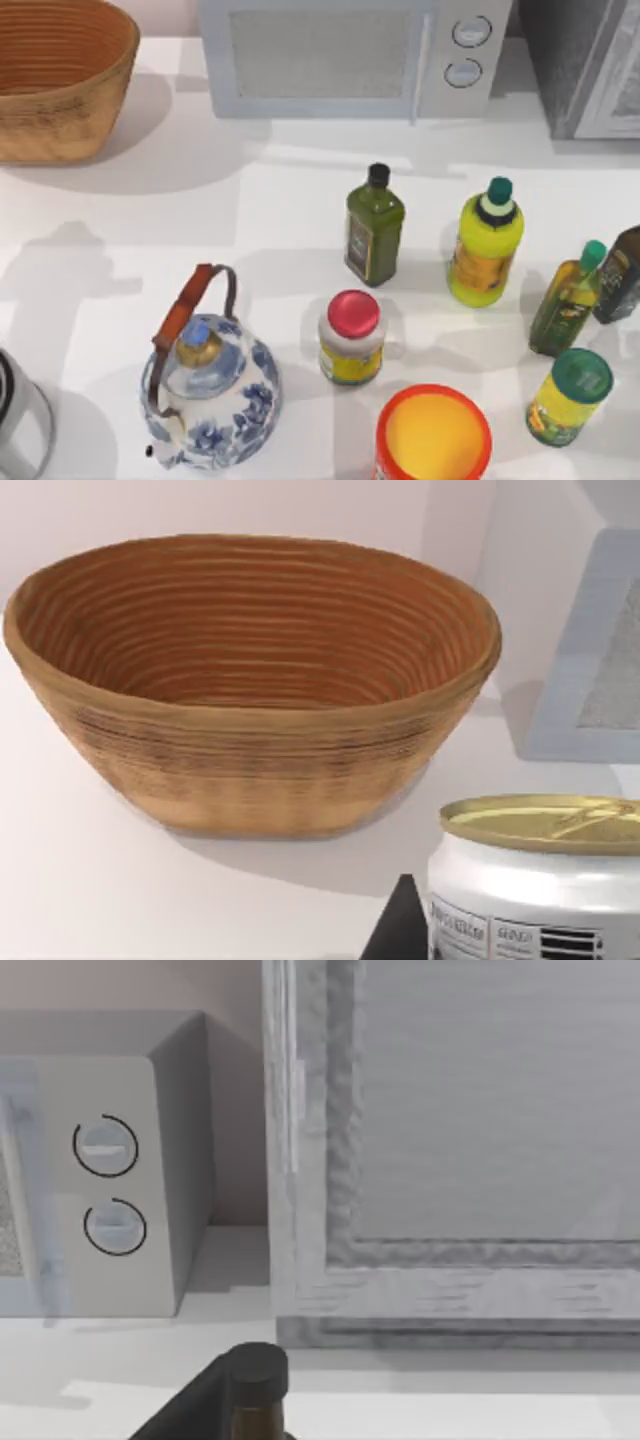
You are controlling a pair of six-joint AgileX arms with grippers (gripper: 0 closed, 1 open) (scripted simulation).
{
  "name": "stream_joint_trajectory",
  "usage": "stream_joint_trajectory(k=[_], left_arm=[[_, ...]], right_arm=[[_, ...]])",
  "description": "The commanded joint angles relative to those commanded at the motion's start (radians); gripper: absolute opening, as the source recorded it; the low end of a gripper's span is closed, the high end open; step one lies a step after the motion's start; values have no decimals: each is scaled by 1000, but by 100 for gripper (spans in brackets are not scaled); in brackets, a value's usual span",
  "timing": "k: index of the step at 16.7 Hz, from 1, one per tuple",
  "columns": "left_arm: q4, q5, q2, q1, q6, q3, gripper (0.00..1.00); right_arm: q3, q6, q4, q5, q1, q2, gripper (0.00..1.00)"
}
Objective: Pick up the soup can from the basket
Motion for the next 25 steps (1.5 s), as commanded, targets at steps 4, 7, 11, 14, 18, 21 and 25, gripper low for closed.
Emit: stream_joint_trajectory(k=[4, 7, 11, 14, 18, 21, 25], left_arm=[[169, -37, -379, -11, 13, -370, 0], [260, -60, -553, -15, 28, -541, 0], [307, -74, -635, -16, 39, -619, 0], [307, -74, -635, -16, 39, -619, 0], [318, -55, -606, -16, 41, -596, 0], [372, 18, -491, -22, 47, -546, 0], [511, 185, -229, -37, 61, -426, 0]], right_arm=[[0, 0, 0, 0, 0, 0, 100], [0, 0, 0, 0, 0, 0, 100], [0, 0, 0, 0, 0, 0, 100], [0, 0, 0, 0, 0, 0, 100], [0, 0, 0, 0, 0, 0, 100], [0, 0, 0, 0, 0, 0, 100], [0, 0, 0, 0, 0, 0, 100]])
